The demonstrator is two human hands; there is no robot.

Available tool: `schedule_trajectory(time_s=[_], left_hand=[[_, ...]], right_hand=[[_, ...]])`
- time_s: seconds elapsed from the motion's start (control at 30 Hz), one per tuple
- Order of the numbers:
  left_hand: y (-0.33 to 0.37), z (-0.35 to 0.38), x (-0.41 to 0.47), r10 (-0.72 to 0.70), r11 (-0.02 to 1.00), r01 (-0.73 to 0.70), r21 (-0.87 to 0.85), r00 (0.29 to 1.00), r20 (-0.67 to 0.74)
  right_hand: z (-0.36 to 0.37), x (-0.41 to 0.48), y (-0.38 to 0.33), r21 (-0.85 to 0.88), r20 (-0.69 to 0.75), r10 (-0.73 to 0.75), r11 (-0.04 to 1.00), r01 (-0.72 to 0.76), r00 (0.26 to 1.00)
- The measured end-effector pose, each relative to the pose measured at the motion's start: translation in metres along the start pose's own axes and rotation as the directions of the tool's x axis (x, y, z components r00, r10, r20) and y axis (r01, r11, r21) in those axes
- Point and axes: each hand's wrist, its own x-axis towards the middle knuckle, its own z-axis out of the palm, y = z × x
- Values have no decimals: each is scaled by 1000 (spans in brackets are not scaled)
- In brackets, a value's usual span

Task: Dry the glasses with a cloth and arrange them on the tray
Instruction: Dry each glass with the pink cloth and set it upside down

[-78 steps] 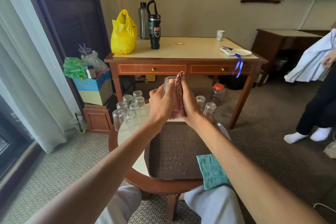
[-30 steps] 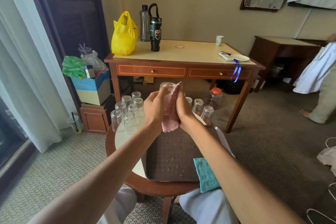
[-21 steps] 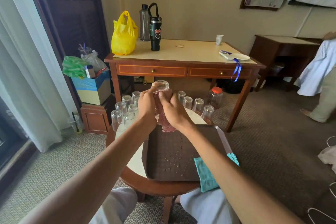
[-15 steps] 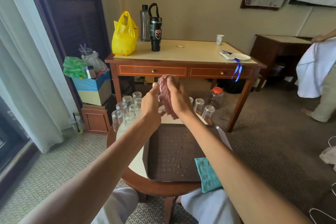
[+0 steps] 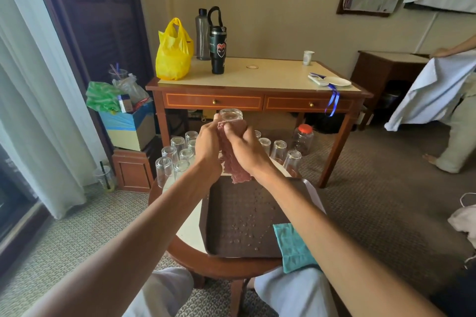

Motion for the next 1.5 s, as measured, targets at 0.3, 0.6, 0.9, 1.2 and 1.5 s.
schedule_trajectory(time_s=[0.3, 0.6, 0.9, 1.2, 1.5], left_hand=[[6, 5, -9, 40, 999, -41, 17, 996, 79], [3, -6, 3, 4, 1000, -4, 0, 999, 39], [4, 7, -2, 14, 999, -19, 40, 992, 129], [2, 0, 10, -14, 999, 10, 46, 996, 91], [0, 7, -2, -43, 999, 42, 6, 986, 159]], right_hand=[[-4, 1, -19, 194, -43, 213, 960, -201, 976], [14, -10, -2, 18, 60, 211, 977, -213, 976], [-6, 13, -18, 111, -67, 243, 966, -234, 968], [-2, -2, 5, 109, 81, 232, 965, -240, 969], [-7, 10, -13, 56, -64, 173, 984, -170, 983]])
